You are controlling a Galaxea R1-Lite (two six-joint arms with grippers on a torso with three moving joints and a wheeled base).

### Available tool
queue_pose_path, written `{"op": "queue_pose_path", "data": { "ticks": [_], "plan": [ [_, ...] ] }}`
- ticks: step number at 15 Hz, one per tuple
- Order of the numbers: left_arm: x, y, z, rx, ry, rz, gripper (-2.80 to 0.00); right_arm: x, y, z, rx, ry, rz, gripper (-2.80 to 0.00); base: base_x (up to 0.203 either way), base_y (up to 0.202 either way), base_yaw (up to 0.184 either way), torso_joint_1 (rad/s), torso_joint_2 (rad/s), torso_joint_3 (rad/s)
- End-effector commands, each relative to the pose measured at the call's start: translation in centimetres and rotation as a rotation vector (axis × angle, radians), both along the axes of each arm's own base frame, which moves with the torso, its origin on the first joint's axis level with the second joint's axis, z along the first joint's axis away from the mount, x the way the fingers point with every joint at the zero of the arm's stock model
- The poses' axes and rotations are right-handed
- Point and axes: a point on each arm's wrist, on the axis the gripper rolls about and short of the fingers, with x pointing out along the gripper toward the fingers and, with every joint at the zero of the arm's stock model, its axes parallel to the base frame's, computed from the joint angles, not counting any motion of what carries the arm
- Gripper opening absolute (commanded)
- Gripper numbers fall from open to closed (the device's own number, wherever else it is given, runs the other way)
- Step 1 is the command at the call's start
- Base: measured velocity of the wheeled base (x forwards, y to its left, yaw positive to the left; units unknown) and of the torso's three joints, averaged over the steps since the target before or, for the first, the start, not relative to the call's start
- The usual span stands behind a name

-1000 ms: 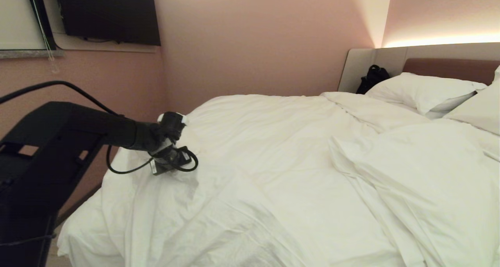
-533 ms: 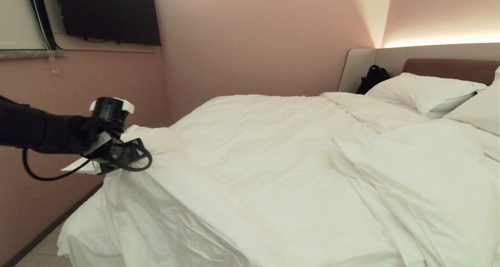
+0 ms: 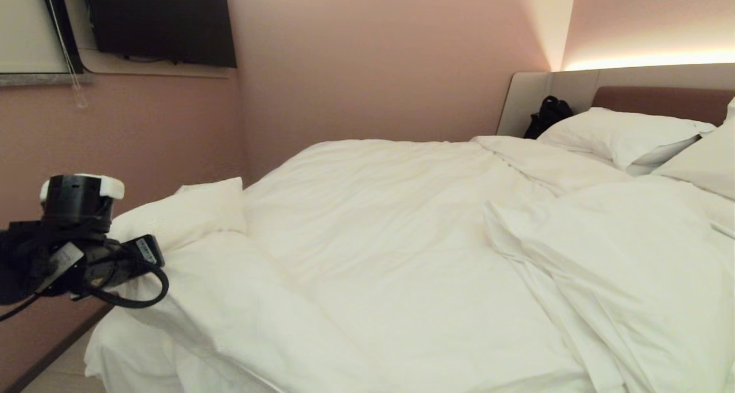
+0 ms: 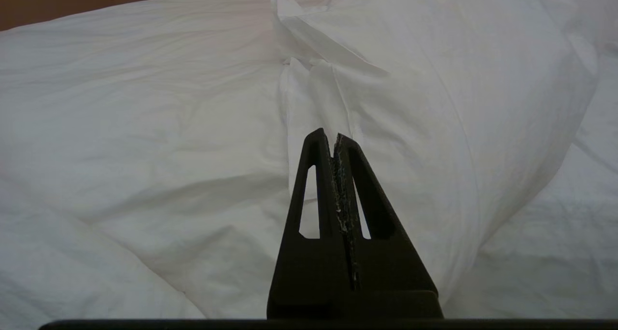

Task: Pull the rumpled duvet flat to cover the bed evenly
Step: Hold the folded corner of the quilt

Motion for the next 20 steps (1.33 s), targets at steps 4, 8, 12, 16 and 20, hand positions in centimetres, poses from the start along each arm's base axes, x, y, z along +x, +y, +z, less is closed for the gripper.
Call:
{"op": "queue_pose_path", "data": {
  "ticks": [4,8,12,16,20],
  "plan": [
    [-6.7,0.0,0.6,0.027,-0.082,-0.001,-2.80,0.0,0.0,0.0,-0.001,0.001,0.002,-2.80,0.000,0.000,0.000,0.000,0.00,0.000],
    [-10.1,0.4,-0.2,0.002,-0.086,0.015,-2.80,0.0,0.0,0.0,-0.001,0.001,0.001,-2.80,0.000,0.000,0.000,0.000,0.00,0.000],
    [-11.9,0.4,-0.3,0.000,-0.106,0.029,-2.80,0.0,0.0,0.0,-0.001,0.001,0.002,-2.80,0.000,0.000,0.000,0.000,0.00,0.000],
    [-13.4,0.1,-0.9,-0.016,-0.113,0.043,-2.80,0.0,0.0,0.0,-0.001,0.001,0.002,-2.80,0.000,0.000,0.000,0.000,0.00,0.000],
    [-15.2,-0.2,-0.5,-0.003,-0.151,0.038,-2.80,0.0,0.0,0.0,-0.001,0.001,0.001,-2.80,0.000,0.000,0.000,0.000,0.00,0.000]
  ]
}}
